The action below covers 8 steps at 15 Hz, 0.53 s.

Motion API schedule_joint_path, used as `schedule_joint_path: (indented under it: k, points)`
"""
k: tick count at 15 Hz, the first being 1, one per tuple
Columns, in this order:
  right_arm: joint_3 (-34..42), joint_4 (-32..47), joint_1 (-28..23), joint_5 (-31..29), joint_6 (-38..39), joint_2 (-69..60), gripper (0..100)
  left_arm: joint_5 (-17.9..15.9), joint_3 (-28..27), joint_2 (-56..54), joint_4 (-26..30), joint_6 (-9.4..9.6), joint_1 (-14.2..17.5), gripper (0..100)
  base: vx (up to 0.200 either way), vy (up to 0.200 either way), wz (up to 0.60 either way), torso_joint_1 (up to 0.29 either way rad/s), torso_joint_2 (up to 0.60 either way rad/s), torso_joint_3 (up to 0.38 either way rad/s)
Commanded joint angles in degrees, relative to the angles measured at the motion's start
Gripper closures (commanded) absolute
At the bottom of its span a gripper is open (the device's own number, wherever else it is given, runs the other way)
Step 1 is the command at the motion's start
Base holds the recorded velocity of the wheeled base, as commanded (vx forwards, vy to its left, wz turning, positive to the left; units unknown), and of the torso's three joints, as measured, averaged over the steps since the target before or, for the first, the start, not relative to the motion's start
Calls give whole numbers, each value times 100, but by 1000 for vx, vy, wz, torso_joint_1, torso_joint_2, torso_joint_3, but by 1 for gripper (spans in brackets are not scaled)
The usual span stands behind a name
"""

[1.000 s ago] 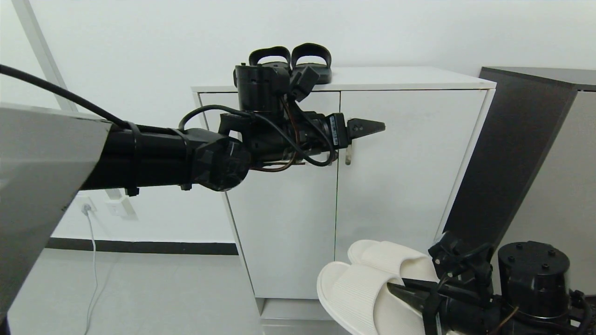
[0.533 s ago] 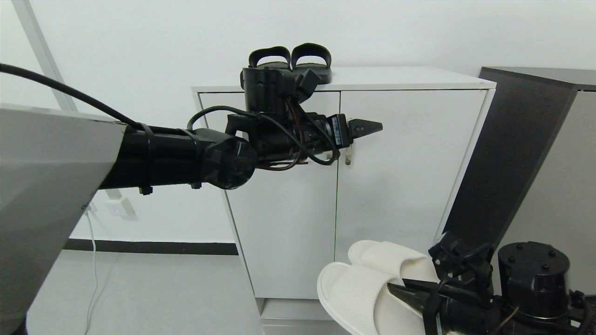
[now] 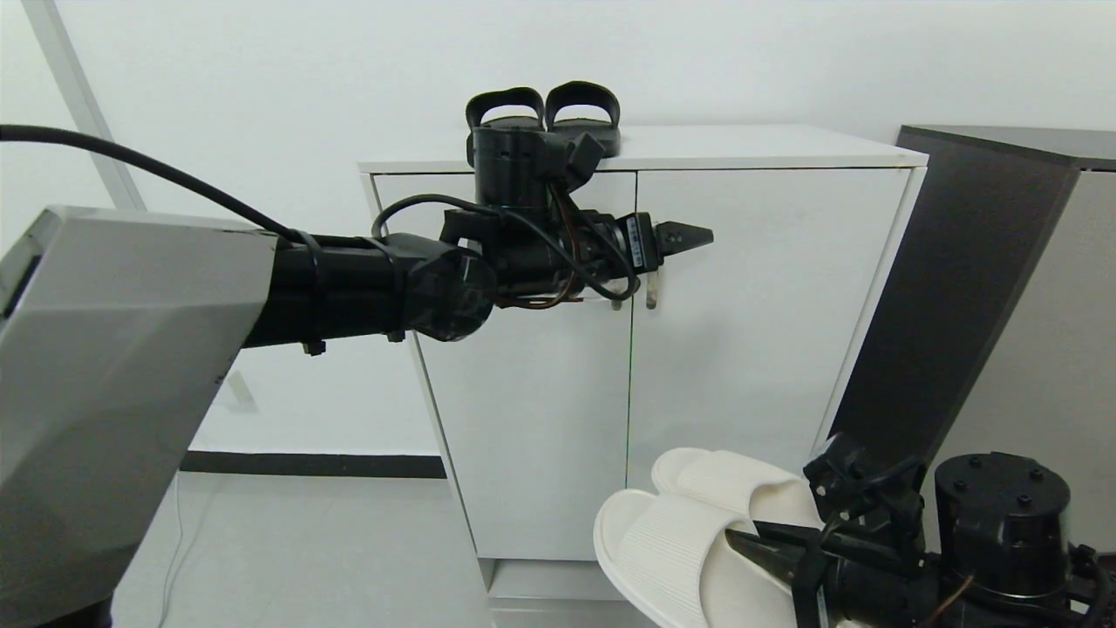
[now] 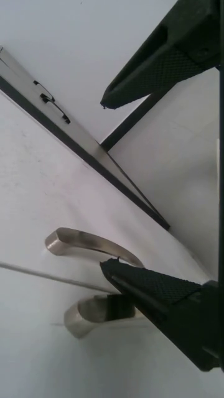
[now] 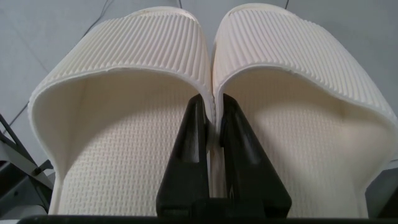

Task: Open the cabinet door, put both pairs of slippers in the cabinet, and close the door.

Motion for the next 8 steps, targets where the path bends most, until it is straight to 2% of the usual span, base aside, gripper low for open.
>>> schedule_joint_path:
  k: [1, 4, 8]
  points:
    - [9, -7, 2, 3, -5, -9, 100, 12, -243, 179, 75, -6, 10, 0, 0, 0, 0, 0, 0, 0]
    - [27, -42, 11, -6, -5, -9, 100, 3, -489, 276, 198, -6, -17, 0, 0, 0, 0, 0, 0, 0]
    - [27, -42, 11, 3, -5, -9, 100, -41, -471, 302, 198, -32, -43, 0, 0, 0, 0, 0, 0, 0]
